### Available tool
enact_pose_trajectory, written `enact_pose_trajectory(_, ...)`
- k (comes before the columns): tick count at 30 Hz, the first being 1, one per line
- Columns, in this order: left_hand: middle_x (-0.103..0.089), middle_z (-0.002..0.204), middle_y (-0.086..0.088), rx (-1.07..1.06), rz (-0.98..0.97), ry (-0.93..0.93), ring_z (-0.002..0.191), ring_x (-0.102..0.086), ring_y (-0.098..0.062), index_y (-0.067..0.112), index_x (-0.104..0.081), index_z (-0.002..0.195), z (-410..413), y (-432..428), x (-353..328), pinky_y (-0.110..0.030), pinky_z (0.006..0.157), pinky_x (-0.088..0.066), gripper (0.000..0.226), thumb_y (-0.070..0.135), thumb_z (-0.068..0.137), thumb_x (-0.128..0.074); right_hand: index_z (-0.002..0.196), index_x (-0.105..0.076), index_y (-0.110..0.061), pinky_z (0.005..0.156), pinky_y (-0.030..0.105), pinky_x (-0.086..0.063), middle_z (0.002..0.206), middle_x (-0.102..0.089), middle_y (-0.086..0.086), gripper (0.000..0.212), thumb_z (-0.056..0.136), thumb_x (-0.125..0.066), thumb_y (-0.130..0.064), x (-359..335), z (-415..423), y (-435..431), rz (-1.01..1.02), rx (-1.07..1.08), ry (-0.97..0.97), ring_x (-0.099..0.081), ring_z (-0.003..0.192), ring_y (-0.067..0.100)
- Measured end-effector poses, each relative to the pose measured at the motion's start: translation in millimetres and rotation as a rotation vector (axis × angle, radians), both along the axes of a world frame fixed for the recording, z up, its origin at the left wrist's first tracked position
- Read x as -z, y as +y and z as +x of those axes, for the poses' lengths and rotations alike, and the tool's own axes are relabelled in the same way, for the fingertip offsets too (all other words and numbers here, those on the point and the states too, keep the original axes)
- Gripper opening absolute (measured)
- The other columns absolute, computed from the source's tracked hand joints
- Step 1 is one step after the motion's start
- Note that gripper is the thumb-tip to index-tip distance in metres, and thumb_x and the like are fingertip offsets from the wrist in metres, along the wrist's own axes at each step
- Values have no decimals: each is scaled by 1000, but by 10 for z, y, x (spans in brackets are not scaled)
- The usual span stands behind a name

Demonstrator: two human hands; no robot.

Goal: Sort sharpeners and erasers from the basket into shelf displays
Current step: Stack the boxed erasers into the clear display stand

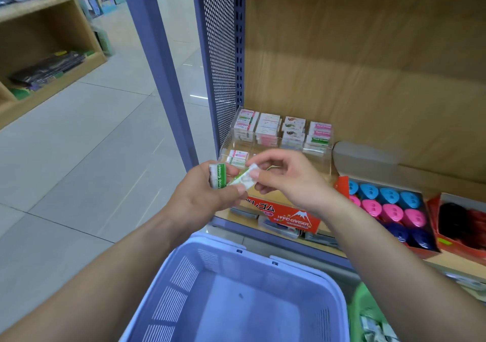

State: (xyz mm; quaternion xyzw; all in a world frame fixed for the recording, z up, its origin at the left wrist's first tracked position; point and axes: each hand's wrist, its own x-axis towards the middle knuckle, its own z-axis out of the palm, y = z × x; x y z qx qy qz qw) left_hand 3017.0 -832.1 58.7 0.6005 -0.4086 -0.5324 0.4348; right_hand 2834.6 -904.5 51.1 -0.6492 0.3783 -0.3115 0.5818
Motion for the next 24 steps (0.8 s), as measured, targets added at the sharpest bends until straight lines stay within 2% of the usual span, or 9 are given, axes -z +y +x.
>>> enact_pose_trajectory(3,-73,82,-15,-46,-1,37,71,-73,-22,0,-61,108,-25,8,-62,-27,66,-62,23,0,88,-72,110,-68,-5,68,29,-60,80,-67,5,17,94,-65,0,-28,-76,41,71,22,-40,-69,69,21)
enact_pose_trajectory(5,-73,81,-15,-25,2,31,67,-72,-20,1,-62,108,-51,20,-97,-25,63,-60,22,0,89,-71,110,-68,-4,70,30,-61,79,-68,5,17,94,-66,0,-33,-117,77,90,45,-51,-70,70,22)
enact_pose_trajectory(9,-73,83,-15,-14,8,12,70,-72,-20,2,-62,107,-100,22,-118,-25,61,-59,20,1,89,-70,114,-65,-3,78,36,-61,95,-68,25,31,85,-73,4,-27,-143,148,128,69,-74,-69,78,26)
enact_pose_trajectory(10,-73,83,-15,-9,10,15,70,-72,-20,2,-62,107,-111,19,-120,-24,61,-58,20,1,89,-70,113,-65,-4,80,37,-60,99,-70,25,33,83,-75,5,-11,-138,162,144,71,-73,-69,80,25)
enact_pose_trajectory(14,-73,86,-12,55,52,-17,73,-72,-20,2,-61,111,-119,31,-85,-25,65,-60,19,3,92,-67,102,-70,-9,78,33,-61,98,-71,12,23,86,-70,7,64,-149,185,247,89,-143,-69,86,22)
enact_pose_trajectory(17,-70,97,-13,70,107,-61,78,-73,-19,1,-61,112,-75,42,-36,-22,69,-60,16,4,96,-62,105,-73,-12,86,40,-61,104,-74,7,21,94,-61,2,144,-261,128,324,137,-163,-71,96,24)
enact_pose_trajectory(19,-69,100,-11,88,138,-84,85,-74,-20,4,-61,113,-37,47,-4,-21,73,-60,14,4,99,-58,113,-70,-9,81,43,-62,111,-71,10,21,98,-58,-1,217,-360,64,376,197,-151,-72,97,27)
enact_pose_trajectory(22,-69,106,-14,112,148,-101,92,-75,-23,7,-62,117,-4,43,40,-20,76,-59,17,5,100,-56,118,-66,-8,66,33,-62,109,-66,12,22,95,-65,-6,367,-509,-46,329,283,-22,-73,85,26)
enact_pose_trajectory(24,-70,105,-15,104,140,-118,91,-75,-22,9,-62,117,5,22,70,-21,77,-60,19,5,99,-59,117,-66,-8,68,31,-61,108,-69,15,27,91,-72,-8,464,-587,-136,312,345,33,-73,80,23)
